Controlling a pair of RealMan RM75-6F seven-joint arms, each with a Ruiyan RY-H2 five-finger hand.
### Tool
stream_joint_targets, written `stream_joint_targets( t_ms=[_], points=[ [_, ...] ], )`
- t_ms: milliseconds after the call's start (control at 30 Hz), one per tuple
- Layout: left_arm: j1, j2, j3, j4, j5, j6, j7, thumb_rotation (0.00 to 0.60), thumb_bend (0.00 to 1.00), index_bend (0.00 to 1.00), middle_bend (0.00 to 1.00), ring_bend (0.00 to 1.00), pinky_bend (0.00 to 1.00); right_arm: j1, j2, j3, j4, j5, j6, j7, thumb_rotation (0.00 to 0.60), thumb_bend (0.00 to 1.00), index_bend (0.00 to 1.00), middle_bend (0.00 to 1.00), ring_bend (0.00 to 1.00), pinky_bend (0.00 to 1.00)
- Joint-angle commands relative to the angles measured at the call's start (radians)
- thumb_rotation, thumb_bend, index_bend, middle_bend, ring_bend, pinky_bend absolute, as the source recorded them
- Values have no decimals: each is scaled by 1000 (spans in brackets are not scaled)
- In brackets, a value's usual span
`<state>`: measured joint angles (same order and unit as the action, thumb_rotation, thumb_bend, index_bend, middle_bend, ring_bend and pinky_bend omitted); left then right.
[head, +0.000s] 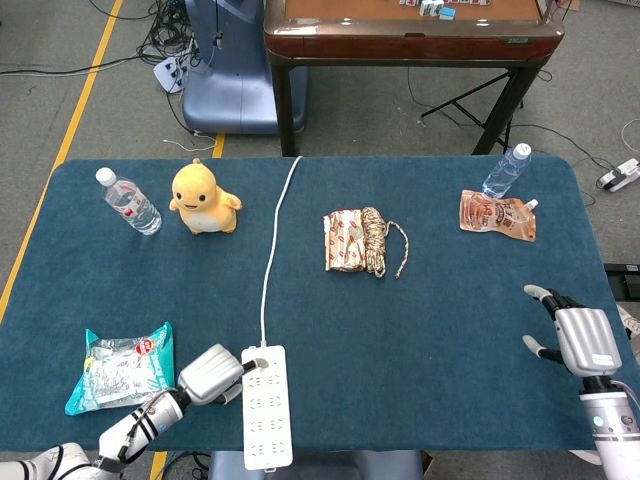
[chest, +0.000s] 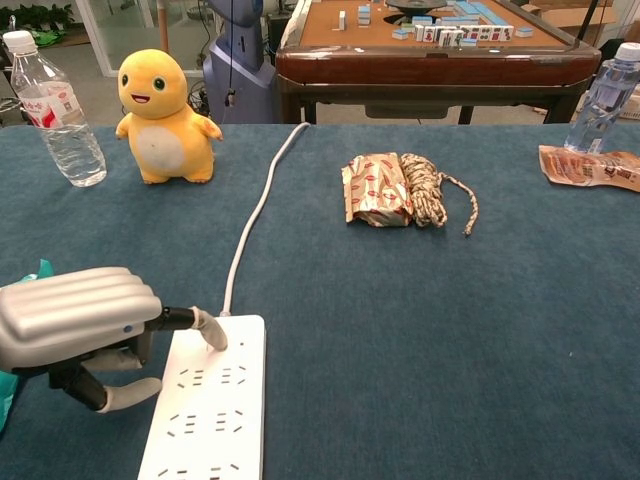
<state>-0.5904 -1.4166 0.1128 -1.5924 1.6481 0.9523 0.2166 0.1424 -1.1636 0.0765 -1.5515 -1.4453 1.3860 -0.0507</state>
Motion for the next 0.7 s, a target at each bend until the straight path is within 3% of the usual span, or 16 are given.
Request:
stream_joint_targets(
  t_ms=[33, 300, 467, 600, 700],
  points=[
    [5, 19, -4, -22, 4, 23, -4, 600, 458, 301, 1000, 975, 1000, 1, -1, 0, 2, 0, -2, 2, 600, 138, 251, 343, 415, 611],
    [40, 123, -31, -127, -24, 112, 19, 600, 458, 303, 1000, 972, 1000, 4, -3, 0, 8, -5, -2, 13, 600, 138, 251, 344, 415, 611],
    [104, 198, -67, -166, -75, 233, 14, 600, 456, 234, 996, 918, 1000, -3, -3, -3, 14, -12, 10, 27, 600, 137, 251, 345, 415, 611],
    [165, 239, -97, -164, -106, 346, 42, 600, 455, 221, 912, 836, 1000, -9, -2, -5, 18, -14, 20, 35, 600, 138, 251, 345, 415, 611],
    [224, 247, -116, -177, -149, 437, 119, 600, 455, 269, 794, 790, 999, -14, -1, -5, 16, -16, 29, 39, 600, 137, 251, 345, 415, 611]
  ],
)
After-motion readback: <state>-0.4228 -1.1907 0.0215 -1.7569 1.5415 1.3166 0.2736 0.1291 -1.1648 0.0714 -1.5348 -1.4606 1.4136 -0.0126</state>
